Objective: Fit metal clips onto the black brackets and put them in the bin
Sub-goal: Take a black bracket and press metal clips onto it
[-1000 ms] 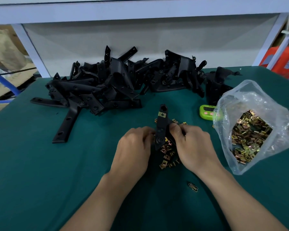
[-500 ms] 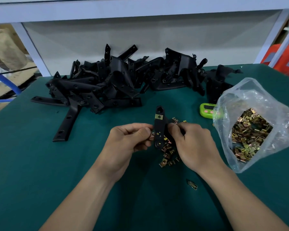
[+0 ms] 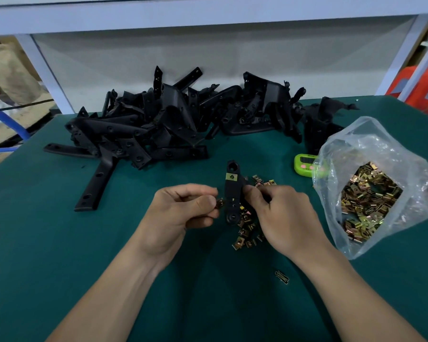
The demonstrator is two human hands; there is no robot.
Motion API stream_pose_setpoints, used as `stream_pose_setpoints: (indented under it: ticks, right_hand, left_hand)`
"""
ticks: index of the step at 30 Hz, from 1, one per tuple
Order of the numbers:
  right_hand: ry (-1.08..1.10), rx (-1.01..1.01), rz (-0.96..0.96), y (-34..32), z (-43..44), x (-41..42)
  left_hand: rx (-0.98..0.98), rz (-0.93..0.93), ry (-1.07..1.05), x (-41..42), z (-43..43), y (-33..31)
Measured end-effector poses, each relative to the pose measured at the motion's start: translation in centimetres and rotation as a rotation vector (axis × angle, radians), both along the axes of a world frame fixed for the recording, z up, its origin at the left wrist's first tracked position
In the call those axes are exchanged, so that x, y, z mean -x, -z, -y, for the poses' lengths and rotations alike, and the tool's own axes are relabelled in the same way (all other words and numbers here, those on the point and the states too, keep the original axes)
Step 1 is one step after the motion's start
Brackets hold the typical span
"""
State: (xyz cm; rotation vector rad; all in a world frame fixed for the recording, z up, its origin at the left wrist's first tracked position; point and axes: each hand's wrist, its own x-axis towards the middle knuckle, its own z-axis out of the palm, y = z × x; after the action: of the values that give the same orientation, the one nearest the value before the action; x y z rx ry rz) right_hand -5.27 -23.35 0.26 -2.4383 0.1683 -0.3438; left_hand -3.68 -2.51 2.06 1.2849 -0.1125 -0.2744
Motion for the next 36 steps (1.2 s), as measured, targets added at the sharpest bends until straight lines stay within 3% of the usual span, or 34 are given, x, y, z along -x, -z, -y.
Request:
stream_pose_setpoints:
  ticks: [17,26,36]
  right_hand:
    - [0.069,-0.026,0.086,-0.2,-0.3,0.0]
    - [0.016,-0.011,0.04,-0.2,-0.1,0.1]
    - [0.024,-0.037,0.05,0.0,-0.1,0.0]
  left_hand:
    - [0.013,-0.025,0.079,-0.4,-0.7,0.0]
    - [-0.003,0.004,0.16,-0.4,-1.3,-0.4]
    - [-0.117,-0.039,0.029,0.4,0.1,-0.5]
